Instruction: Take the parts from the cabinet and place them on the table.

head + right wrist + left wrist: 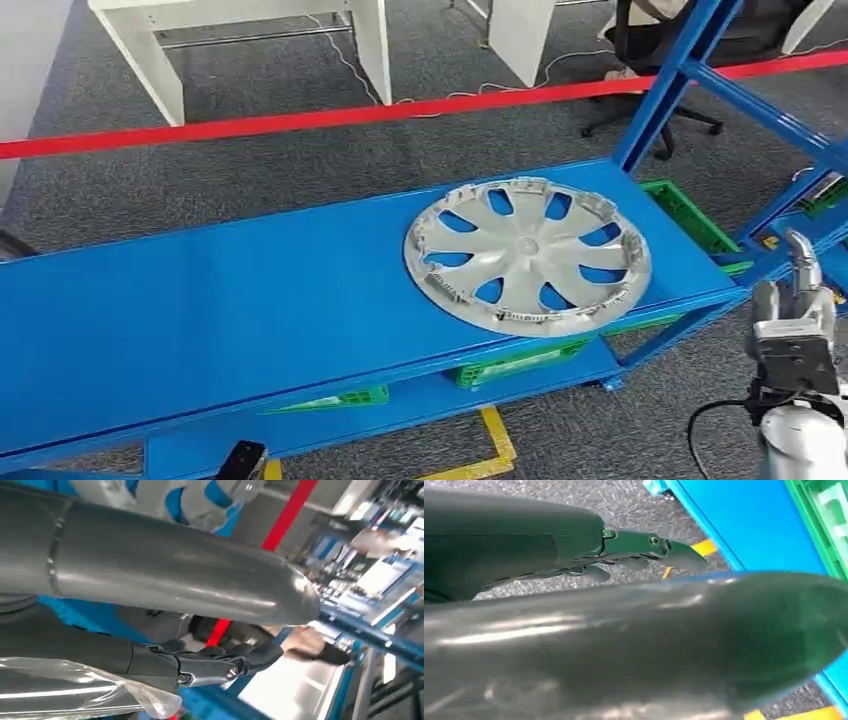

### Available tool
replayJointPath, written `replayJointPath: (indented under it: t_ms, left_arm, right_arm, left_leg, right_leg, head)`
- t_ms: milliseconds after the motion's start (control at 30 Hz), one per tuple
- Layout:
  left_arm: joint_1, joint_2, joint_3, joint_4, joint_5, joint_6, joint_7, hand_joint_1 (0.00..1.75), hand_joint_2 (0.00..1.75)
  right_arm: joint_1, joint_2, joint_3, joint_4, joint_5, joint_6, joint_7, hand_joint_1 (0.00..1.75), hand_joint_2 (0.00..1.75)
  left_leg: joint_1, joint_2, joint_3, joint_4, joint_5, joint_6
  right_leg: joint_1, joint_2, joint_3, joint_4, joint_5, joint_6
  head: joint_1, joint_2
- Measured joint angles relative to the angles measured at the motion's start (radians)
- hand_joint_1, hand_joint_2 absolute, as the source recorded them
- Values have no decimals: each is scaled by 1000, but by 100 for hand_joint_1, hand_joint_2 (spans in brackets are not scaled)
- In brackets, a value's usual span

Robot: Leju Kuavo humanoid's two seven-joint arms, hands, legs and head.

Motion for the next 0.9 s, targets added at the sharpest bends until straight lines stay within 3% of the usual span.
replayJointPath:
  t_ms: [33,67,100,167,233,267,333,367,400,433,467,533,600,667,733,767,867,900]
  left_arm:
    - [1,0,0,0,-3,0,0,0,0]
    - [0,1,0,0,-5,0,2,0,0]
    - [1,1,-2,0,-6,0,3,0,0]
    - [0,1,-3,0,-8,0,3,0,0]
    - [-2,3,-5,0,-8,0,3,0,0]
    - [-3,3,-5,0,-10,0,3,0,0]
    - [-3,2,-6,0,-14,0,3,0,0]
    - [-2,2,-7,0,-17,-2,6,0,0]
    - [-1,2,-8,0,-19,-3,7,0,0]
    - [-2,3,-8,0,-20,-3,8,0,0]
    - [-3,3,-8,0,-20,-4,8,0,0]
    - [-5,5,-8,0,-21,-4,8,0,0]
    - [-7,6,-8,0,-21,-4,9,0,0]
    - [-8,6,-9,0,-23,-6,16,0,0]
    - [-10,4,-10,0,-25,-8,19,0,0]
    - [-12,5,-10,0,-26,-8,21,0,0]
    - [-14,5,-10,0,-27,-9,21,0,0]
    - [-12,5,-10,0,-28,-10,21,0,0]
  right_arm:
    - [-9,-6,13,0,0,7,1,0,0]
    - [-20,-12,33,1,-1,21,4,0,0]
    - [-28,-18,59,1,-1,32,8,0,0]
    - [-36,-24,102,1,-1,47,14,0,0]
    - [-53,-27,140,1,0,56,18,0,0]
    - [-61,-29,151,1,0,61,19,0,0]
    - [-70,-40,179,1,2,90,19,0,0]
    - [-74,-51,195,4,2,113,16,0,0]
    - [-81,-65,215,8,2,135,12,0,0]
    - [-88,-79,237,11,2,149,9,0,0]
    - [-94,-88,249,13,1,156,7,0,175]
    - [-105,-99,262,15,1,161,5,0,175]
    - [-117,-114,280,19,1,192,0,0,175]
    - [-131,-135,310,28,5,232,-3,0,175]
    - [-151,-151,338,38,18,249,0,0,175]
    - [-166,-158,352,46,27,250,4,0,175]
    - [-195,-167,396,75,96,212,55,0,175]
    - [-196,-167,410,86,122,197,69,0,175]
  left_leg:
    - [-1,-2,-1,5,-4,-6]
    - [-8,-4,-8,15,-7,-12]
    - [-8,-4,-13,14,-4,-16]
    - [-6,-3,-11,14,-1,-21]
    - [-4,-4,-17,34,-21,-33]
    - [-2,-4,-38,83,-52,-40]
    - [2,-4,-111,240,-123,-47]
    - [3,-4,-142,306,-143,-48]
    - [4,-4,-153,325,-138,-48]
    - [4,-4,-146,302,-111,-46]
    - [4,-4,-122,246,-70,-42]
    - [2,-4,-46,70,25,-28]
    - [-3,-5,-26,22,9,-22]
    - [-5,-5,-33,24,6,-19]
    - [6,-4,-21,3,16,-7]
    - [5,-3,-19,-1,18,-3]
    - [4,-2,-21,0,18,1]
    - [4,-3,-21,0,17,2]
  right_leg:
    - [-2,-1,29,-68,12,0]
    - [3,2,55,-91,0,-4]
    - [2,4,47,-86,-1,-14]
    - [5,8,45,-86,-1,-22]
    - [-2,5,49,-90,3,-34]
    - [-2,4,51,-90,2,-41]
    - [0,2,50,-90,0,-45]
    - [0,1,50,-90,0,-46]
    - [0,2,51,-90,0,-47]
    - [0,4,52,-90,-1,-47]
    - [0,5,55,-90,-1,-47]
    - [0,5,62,-90,-5,-43]
    - [6,6,55,-87,-7,-35]
    - [3,4,51,-93,-2,-24]
    - [2,4,41,-90,-11,-12]
    - [5,2,32,-62,-32,-8]
    - [4,3,-80,174,-134,-1]
    - [4,3,-104,218,-141,1]
  head:
    - [0,0]
    - [2,0]
    - [-2,0]
    - [-2,0]
    - [-3,0]
    - [-10,0]
    - [-11,0]
    - [-10,0]
    - [-10,0]
    - [-11,0]
    - [-10,0]
    - [-11,0]
    - [-10,0]
    - [-10,0]
    - [-10,0]
    - [-5,0]
    - [-3,0]
    - [-1,0]
